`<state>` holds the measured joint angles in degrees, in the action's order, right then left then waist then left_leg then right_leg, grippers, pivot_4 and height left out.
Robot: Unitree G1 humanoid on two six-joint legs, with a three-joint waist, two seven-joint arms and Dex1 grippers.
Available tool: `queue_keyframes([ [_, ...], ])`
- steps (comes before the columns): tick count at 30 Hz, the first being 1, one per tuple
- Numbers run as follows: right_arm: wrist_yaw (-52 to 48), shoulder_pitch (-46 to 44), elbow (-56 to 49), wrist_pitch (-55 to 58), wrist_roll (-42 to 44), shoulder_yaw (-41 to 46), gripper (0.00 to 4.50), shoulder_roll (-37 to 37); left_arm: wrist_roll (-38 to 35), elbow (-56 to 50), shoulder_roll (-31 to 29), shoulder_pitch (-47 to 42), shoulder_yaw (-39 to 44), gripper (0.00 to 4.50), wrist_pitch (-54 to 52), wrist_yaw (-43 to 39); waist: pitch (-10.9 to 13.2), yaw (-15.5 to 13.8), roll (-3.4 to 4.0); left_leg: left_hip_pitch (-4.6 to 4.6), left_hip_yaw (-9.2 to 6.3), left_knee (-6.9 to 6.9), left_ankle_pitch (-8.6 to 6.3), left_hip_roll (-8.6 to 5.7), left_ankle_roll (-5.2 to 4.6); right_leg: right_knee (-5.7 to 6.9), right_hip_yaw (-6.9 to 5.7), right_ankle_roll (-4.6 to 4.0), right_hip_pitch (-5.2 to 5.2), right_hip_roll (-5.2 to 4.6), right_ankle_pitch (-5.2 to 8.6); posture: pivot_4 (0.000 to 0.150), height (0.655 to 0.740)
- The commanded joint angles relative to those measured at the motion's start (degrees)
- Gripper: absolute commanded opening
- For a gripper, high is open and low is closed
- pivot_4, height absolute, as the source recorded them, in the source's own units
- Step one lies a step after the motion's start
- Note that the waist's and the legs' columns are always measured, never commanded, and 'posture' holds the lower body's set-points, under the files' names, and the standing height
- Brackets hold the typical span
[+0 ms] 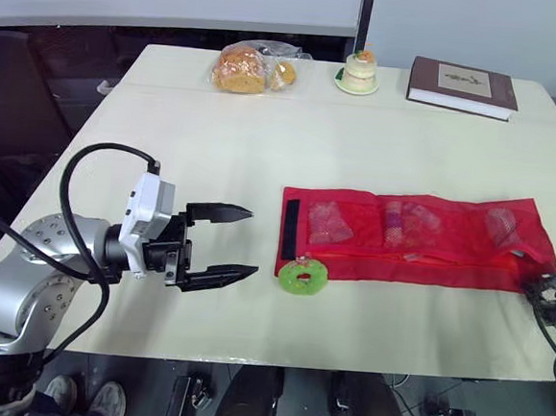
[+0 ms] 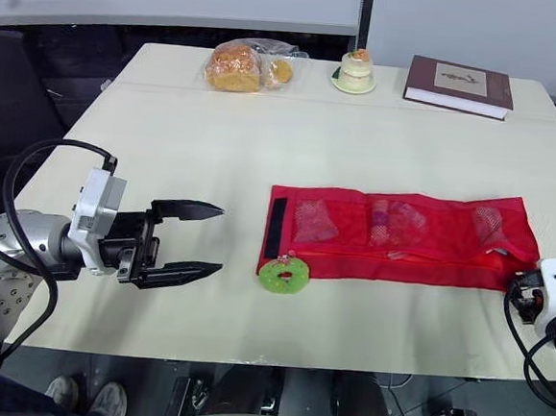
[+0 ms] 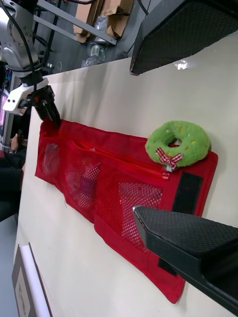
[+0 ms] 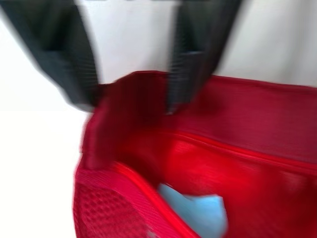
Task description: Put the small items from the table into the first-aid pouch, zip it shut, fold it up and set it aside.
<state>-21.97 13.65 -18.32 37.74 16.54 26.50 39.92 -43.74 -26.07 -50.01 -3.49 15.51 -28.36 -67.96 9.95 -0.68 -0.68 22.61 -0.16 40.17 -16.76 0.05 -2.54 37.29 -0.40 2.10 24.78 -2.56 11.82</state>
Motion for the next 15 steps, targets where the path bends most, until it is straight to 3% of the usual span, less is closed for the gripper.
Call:
queue_keyframes([
  [1,-2.6,0.6,-2.8,-3.1,1.4,4.5,4.16,0.3,1.0,0.9,-0.2,1.0,0.6,4.5,0.6,0.8,0.0,0.0,0.02,0.0,0.0,0.0,0.0,0.0,0.0,0.0,0.0,0.0,0.0,0.0,0.0,0.15,0.7289],
  [2,-3.1,0.6,-2.8,-3.7,1.6,5.3,4.43,0.3,1.6,1.2,-0.3,1.2,0.5,4.5,0.3,1.4,0.0,0.0,0.02,0.0,0.0,0.0,0.0,0.0,-0.01,0.0,0.0,0.0,0.0,0.0,0.0,0.15,0.7289],
  [9,-12.6,3.5,-6.5,-10.5,7.2,10.3,4.43,0.1,4.2,5.0,1.3,1.6,-0.9,4.5,-3.7,8.6,0.0,-0.1,0.02,0.0,0.0,0.0,0.0,0.0,-0.01,-0.01,0.0,0.09,-0.01,0.0,0.04,0.15,0.7289],
  [15,-18.3,4.9,-13.3,-13.6,14.7,9.5,4.43,-2.8,6.8,7.3,2.7,1.7,-3.6,4.5,-5.4,12.5,0.0,-0.1,0.02,-0.01,-0.02,0.0,-0.01,0.04,-0.01,-0.01,-0.01,0.28,-0.01,0.0,-0.11,0.15,0.7289],
])
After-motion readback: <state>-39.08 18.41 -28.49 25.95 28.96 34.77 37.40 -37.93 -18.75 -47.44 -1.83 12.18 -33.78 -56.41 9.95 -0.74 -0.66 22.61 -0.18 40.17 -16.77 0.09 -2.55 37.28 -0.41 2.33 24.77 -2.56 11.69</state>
